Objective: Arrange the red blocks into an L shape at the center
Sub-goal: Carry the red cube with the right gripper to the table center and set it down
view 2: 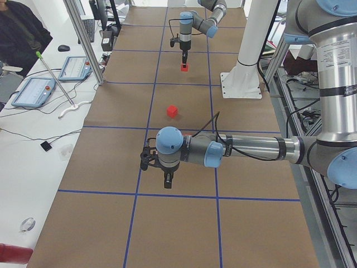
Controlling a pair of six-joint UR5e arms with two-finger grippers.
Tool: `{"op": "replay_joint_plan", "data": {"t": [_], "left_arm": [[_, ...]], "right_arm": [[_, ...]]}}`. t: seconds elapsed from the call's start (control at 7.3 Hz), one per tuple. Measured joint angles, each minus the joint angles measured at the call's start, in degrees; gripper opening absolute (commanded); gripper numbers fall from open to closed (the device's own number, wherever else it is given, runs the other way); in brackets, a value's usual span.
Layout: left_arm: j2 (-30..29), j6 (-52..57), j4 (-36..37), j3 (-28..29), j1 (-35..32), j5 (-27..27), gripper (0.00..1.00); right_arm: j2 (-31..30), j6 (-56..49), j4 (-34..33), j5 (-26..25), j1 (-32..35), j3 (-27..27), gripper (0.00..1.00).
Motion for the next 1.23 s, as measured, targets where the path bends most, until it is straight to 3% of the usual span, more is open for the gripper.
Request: {"op": "replay_joint_plan", "data": {"t": [0.68, 1.1, 1.23], "left_arm": [[0.03, 0.0, -0.08, -0.09, 0.0, -0.17, 1.0], [0.03, 0.0, -0.09, -0.05, 0.0, -0.17, 1.0], [0.03, 0.0, -0.09, -0.02, 0.0, -0.17, 1.0]], "right_arm": [[7.84, 0.54, 2.75, -0.75, -0.5, -13.02, 0.0], [8.6, 0.56, 4.01, -0.76, -0.5, -14.72, 0.0], [9.1, 0.54, 4.06, -0.76, -0.51, -15.4, 0.34]]}}
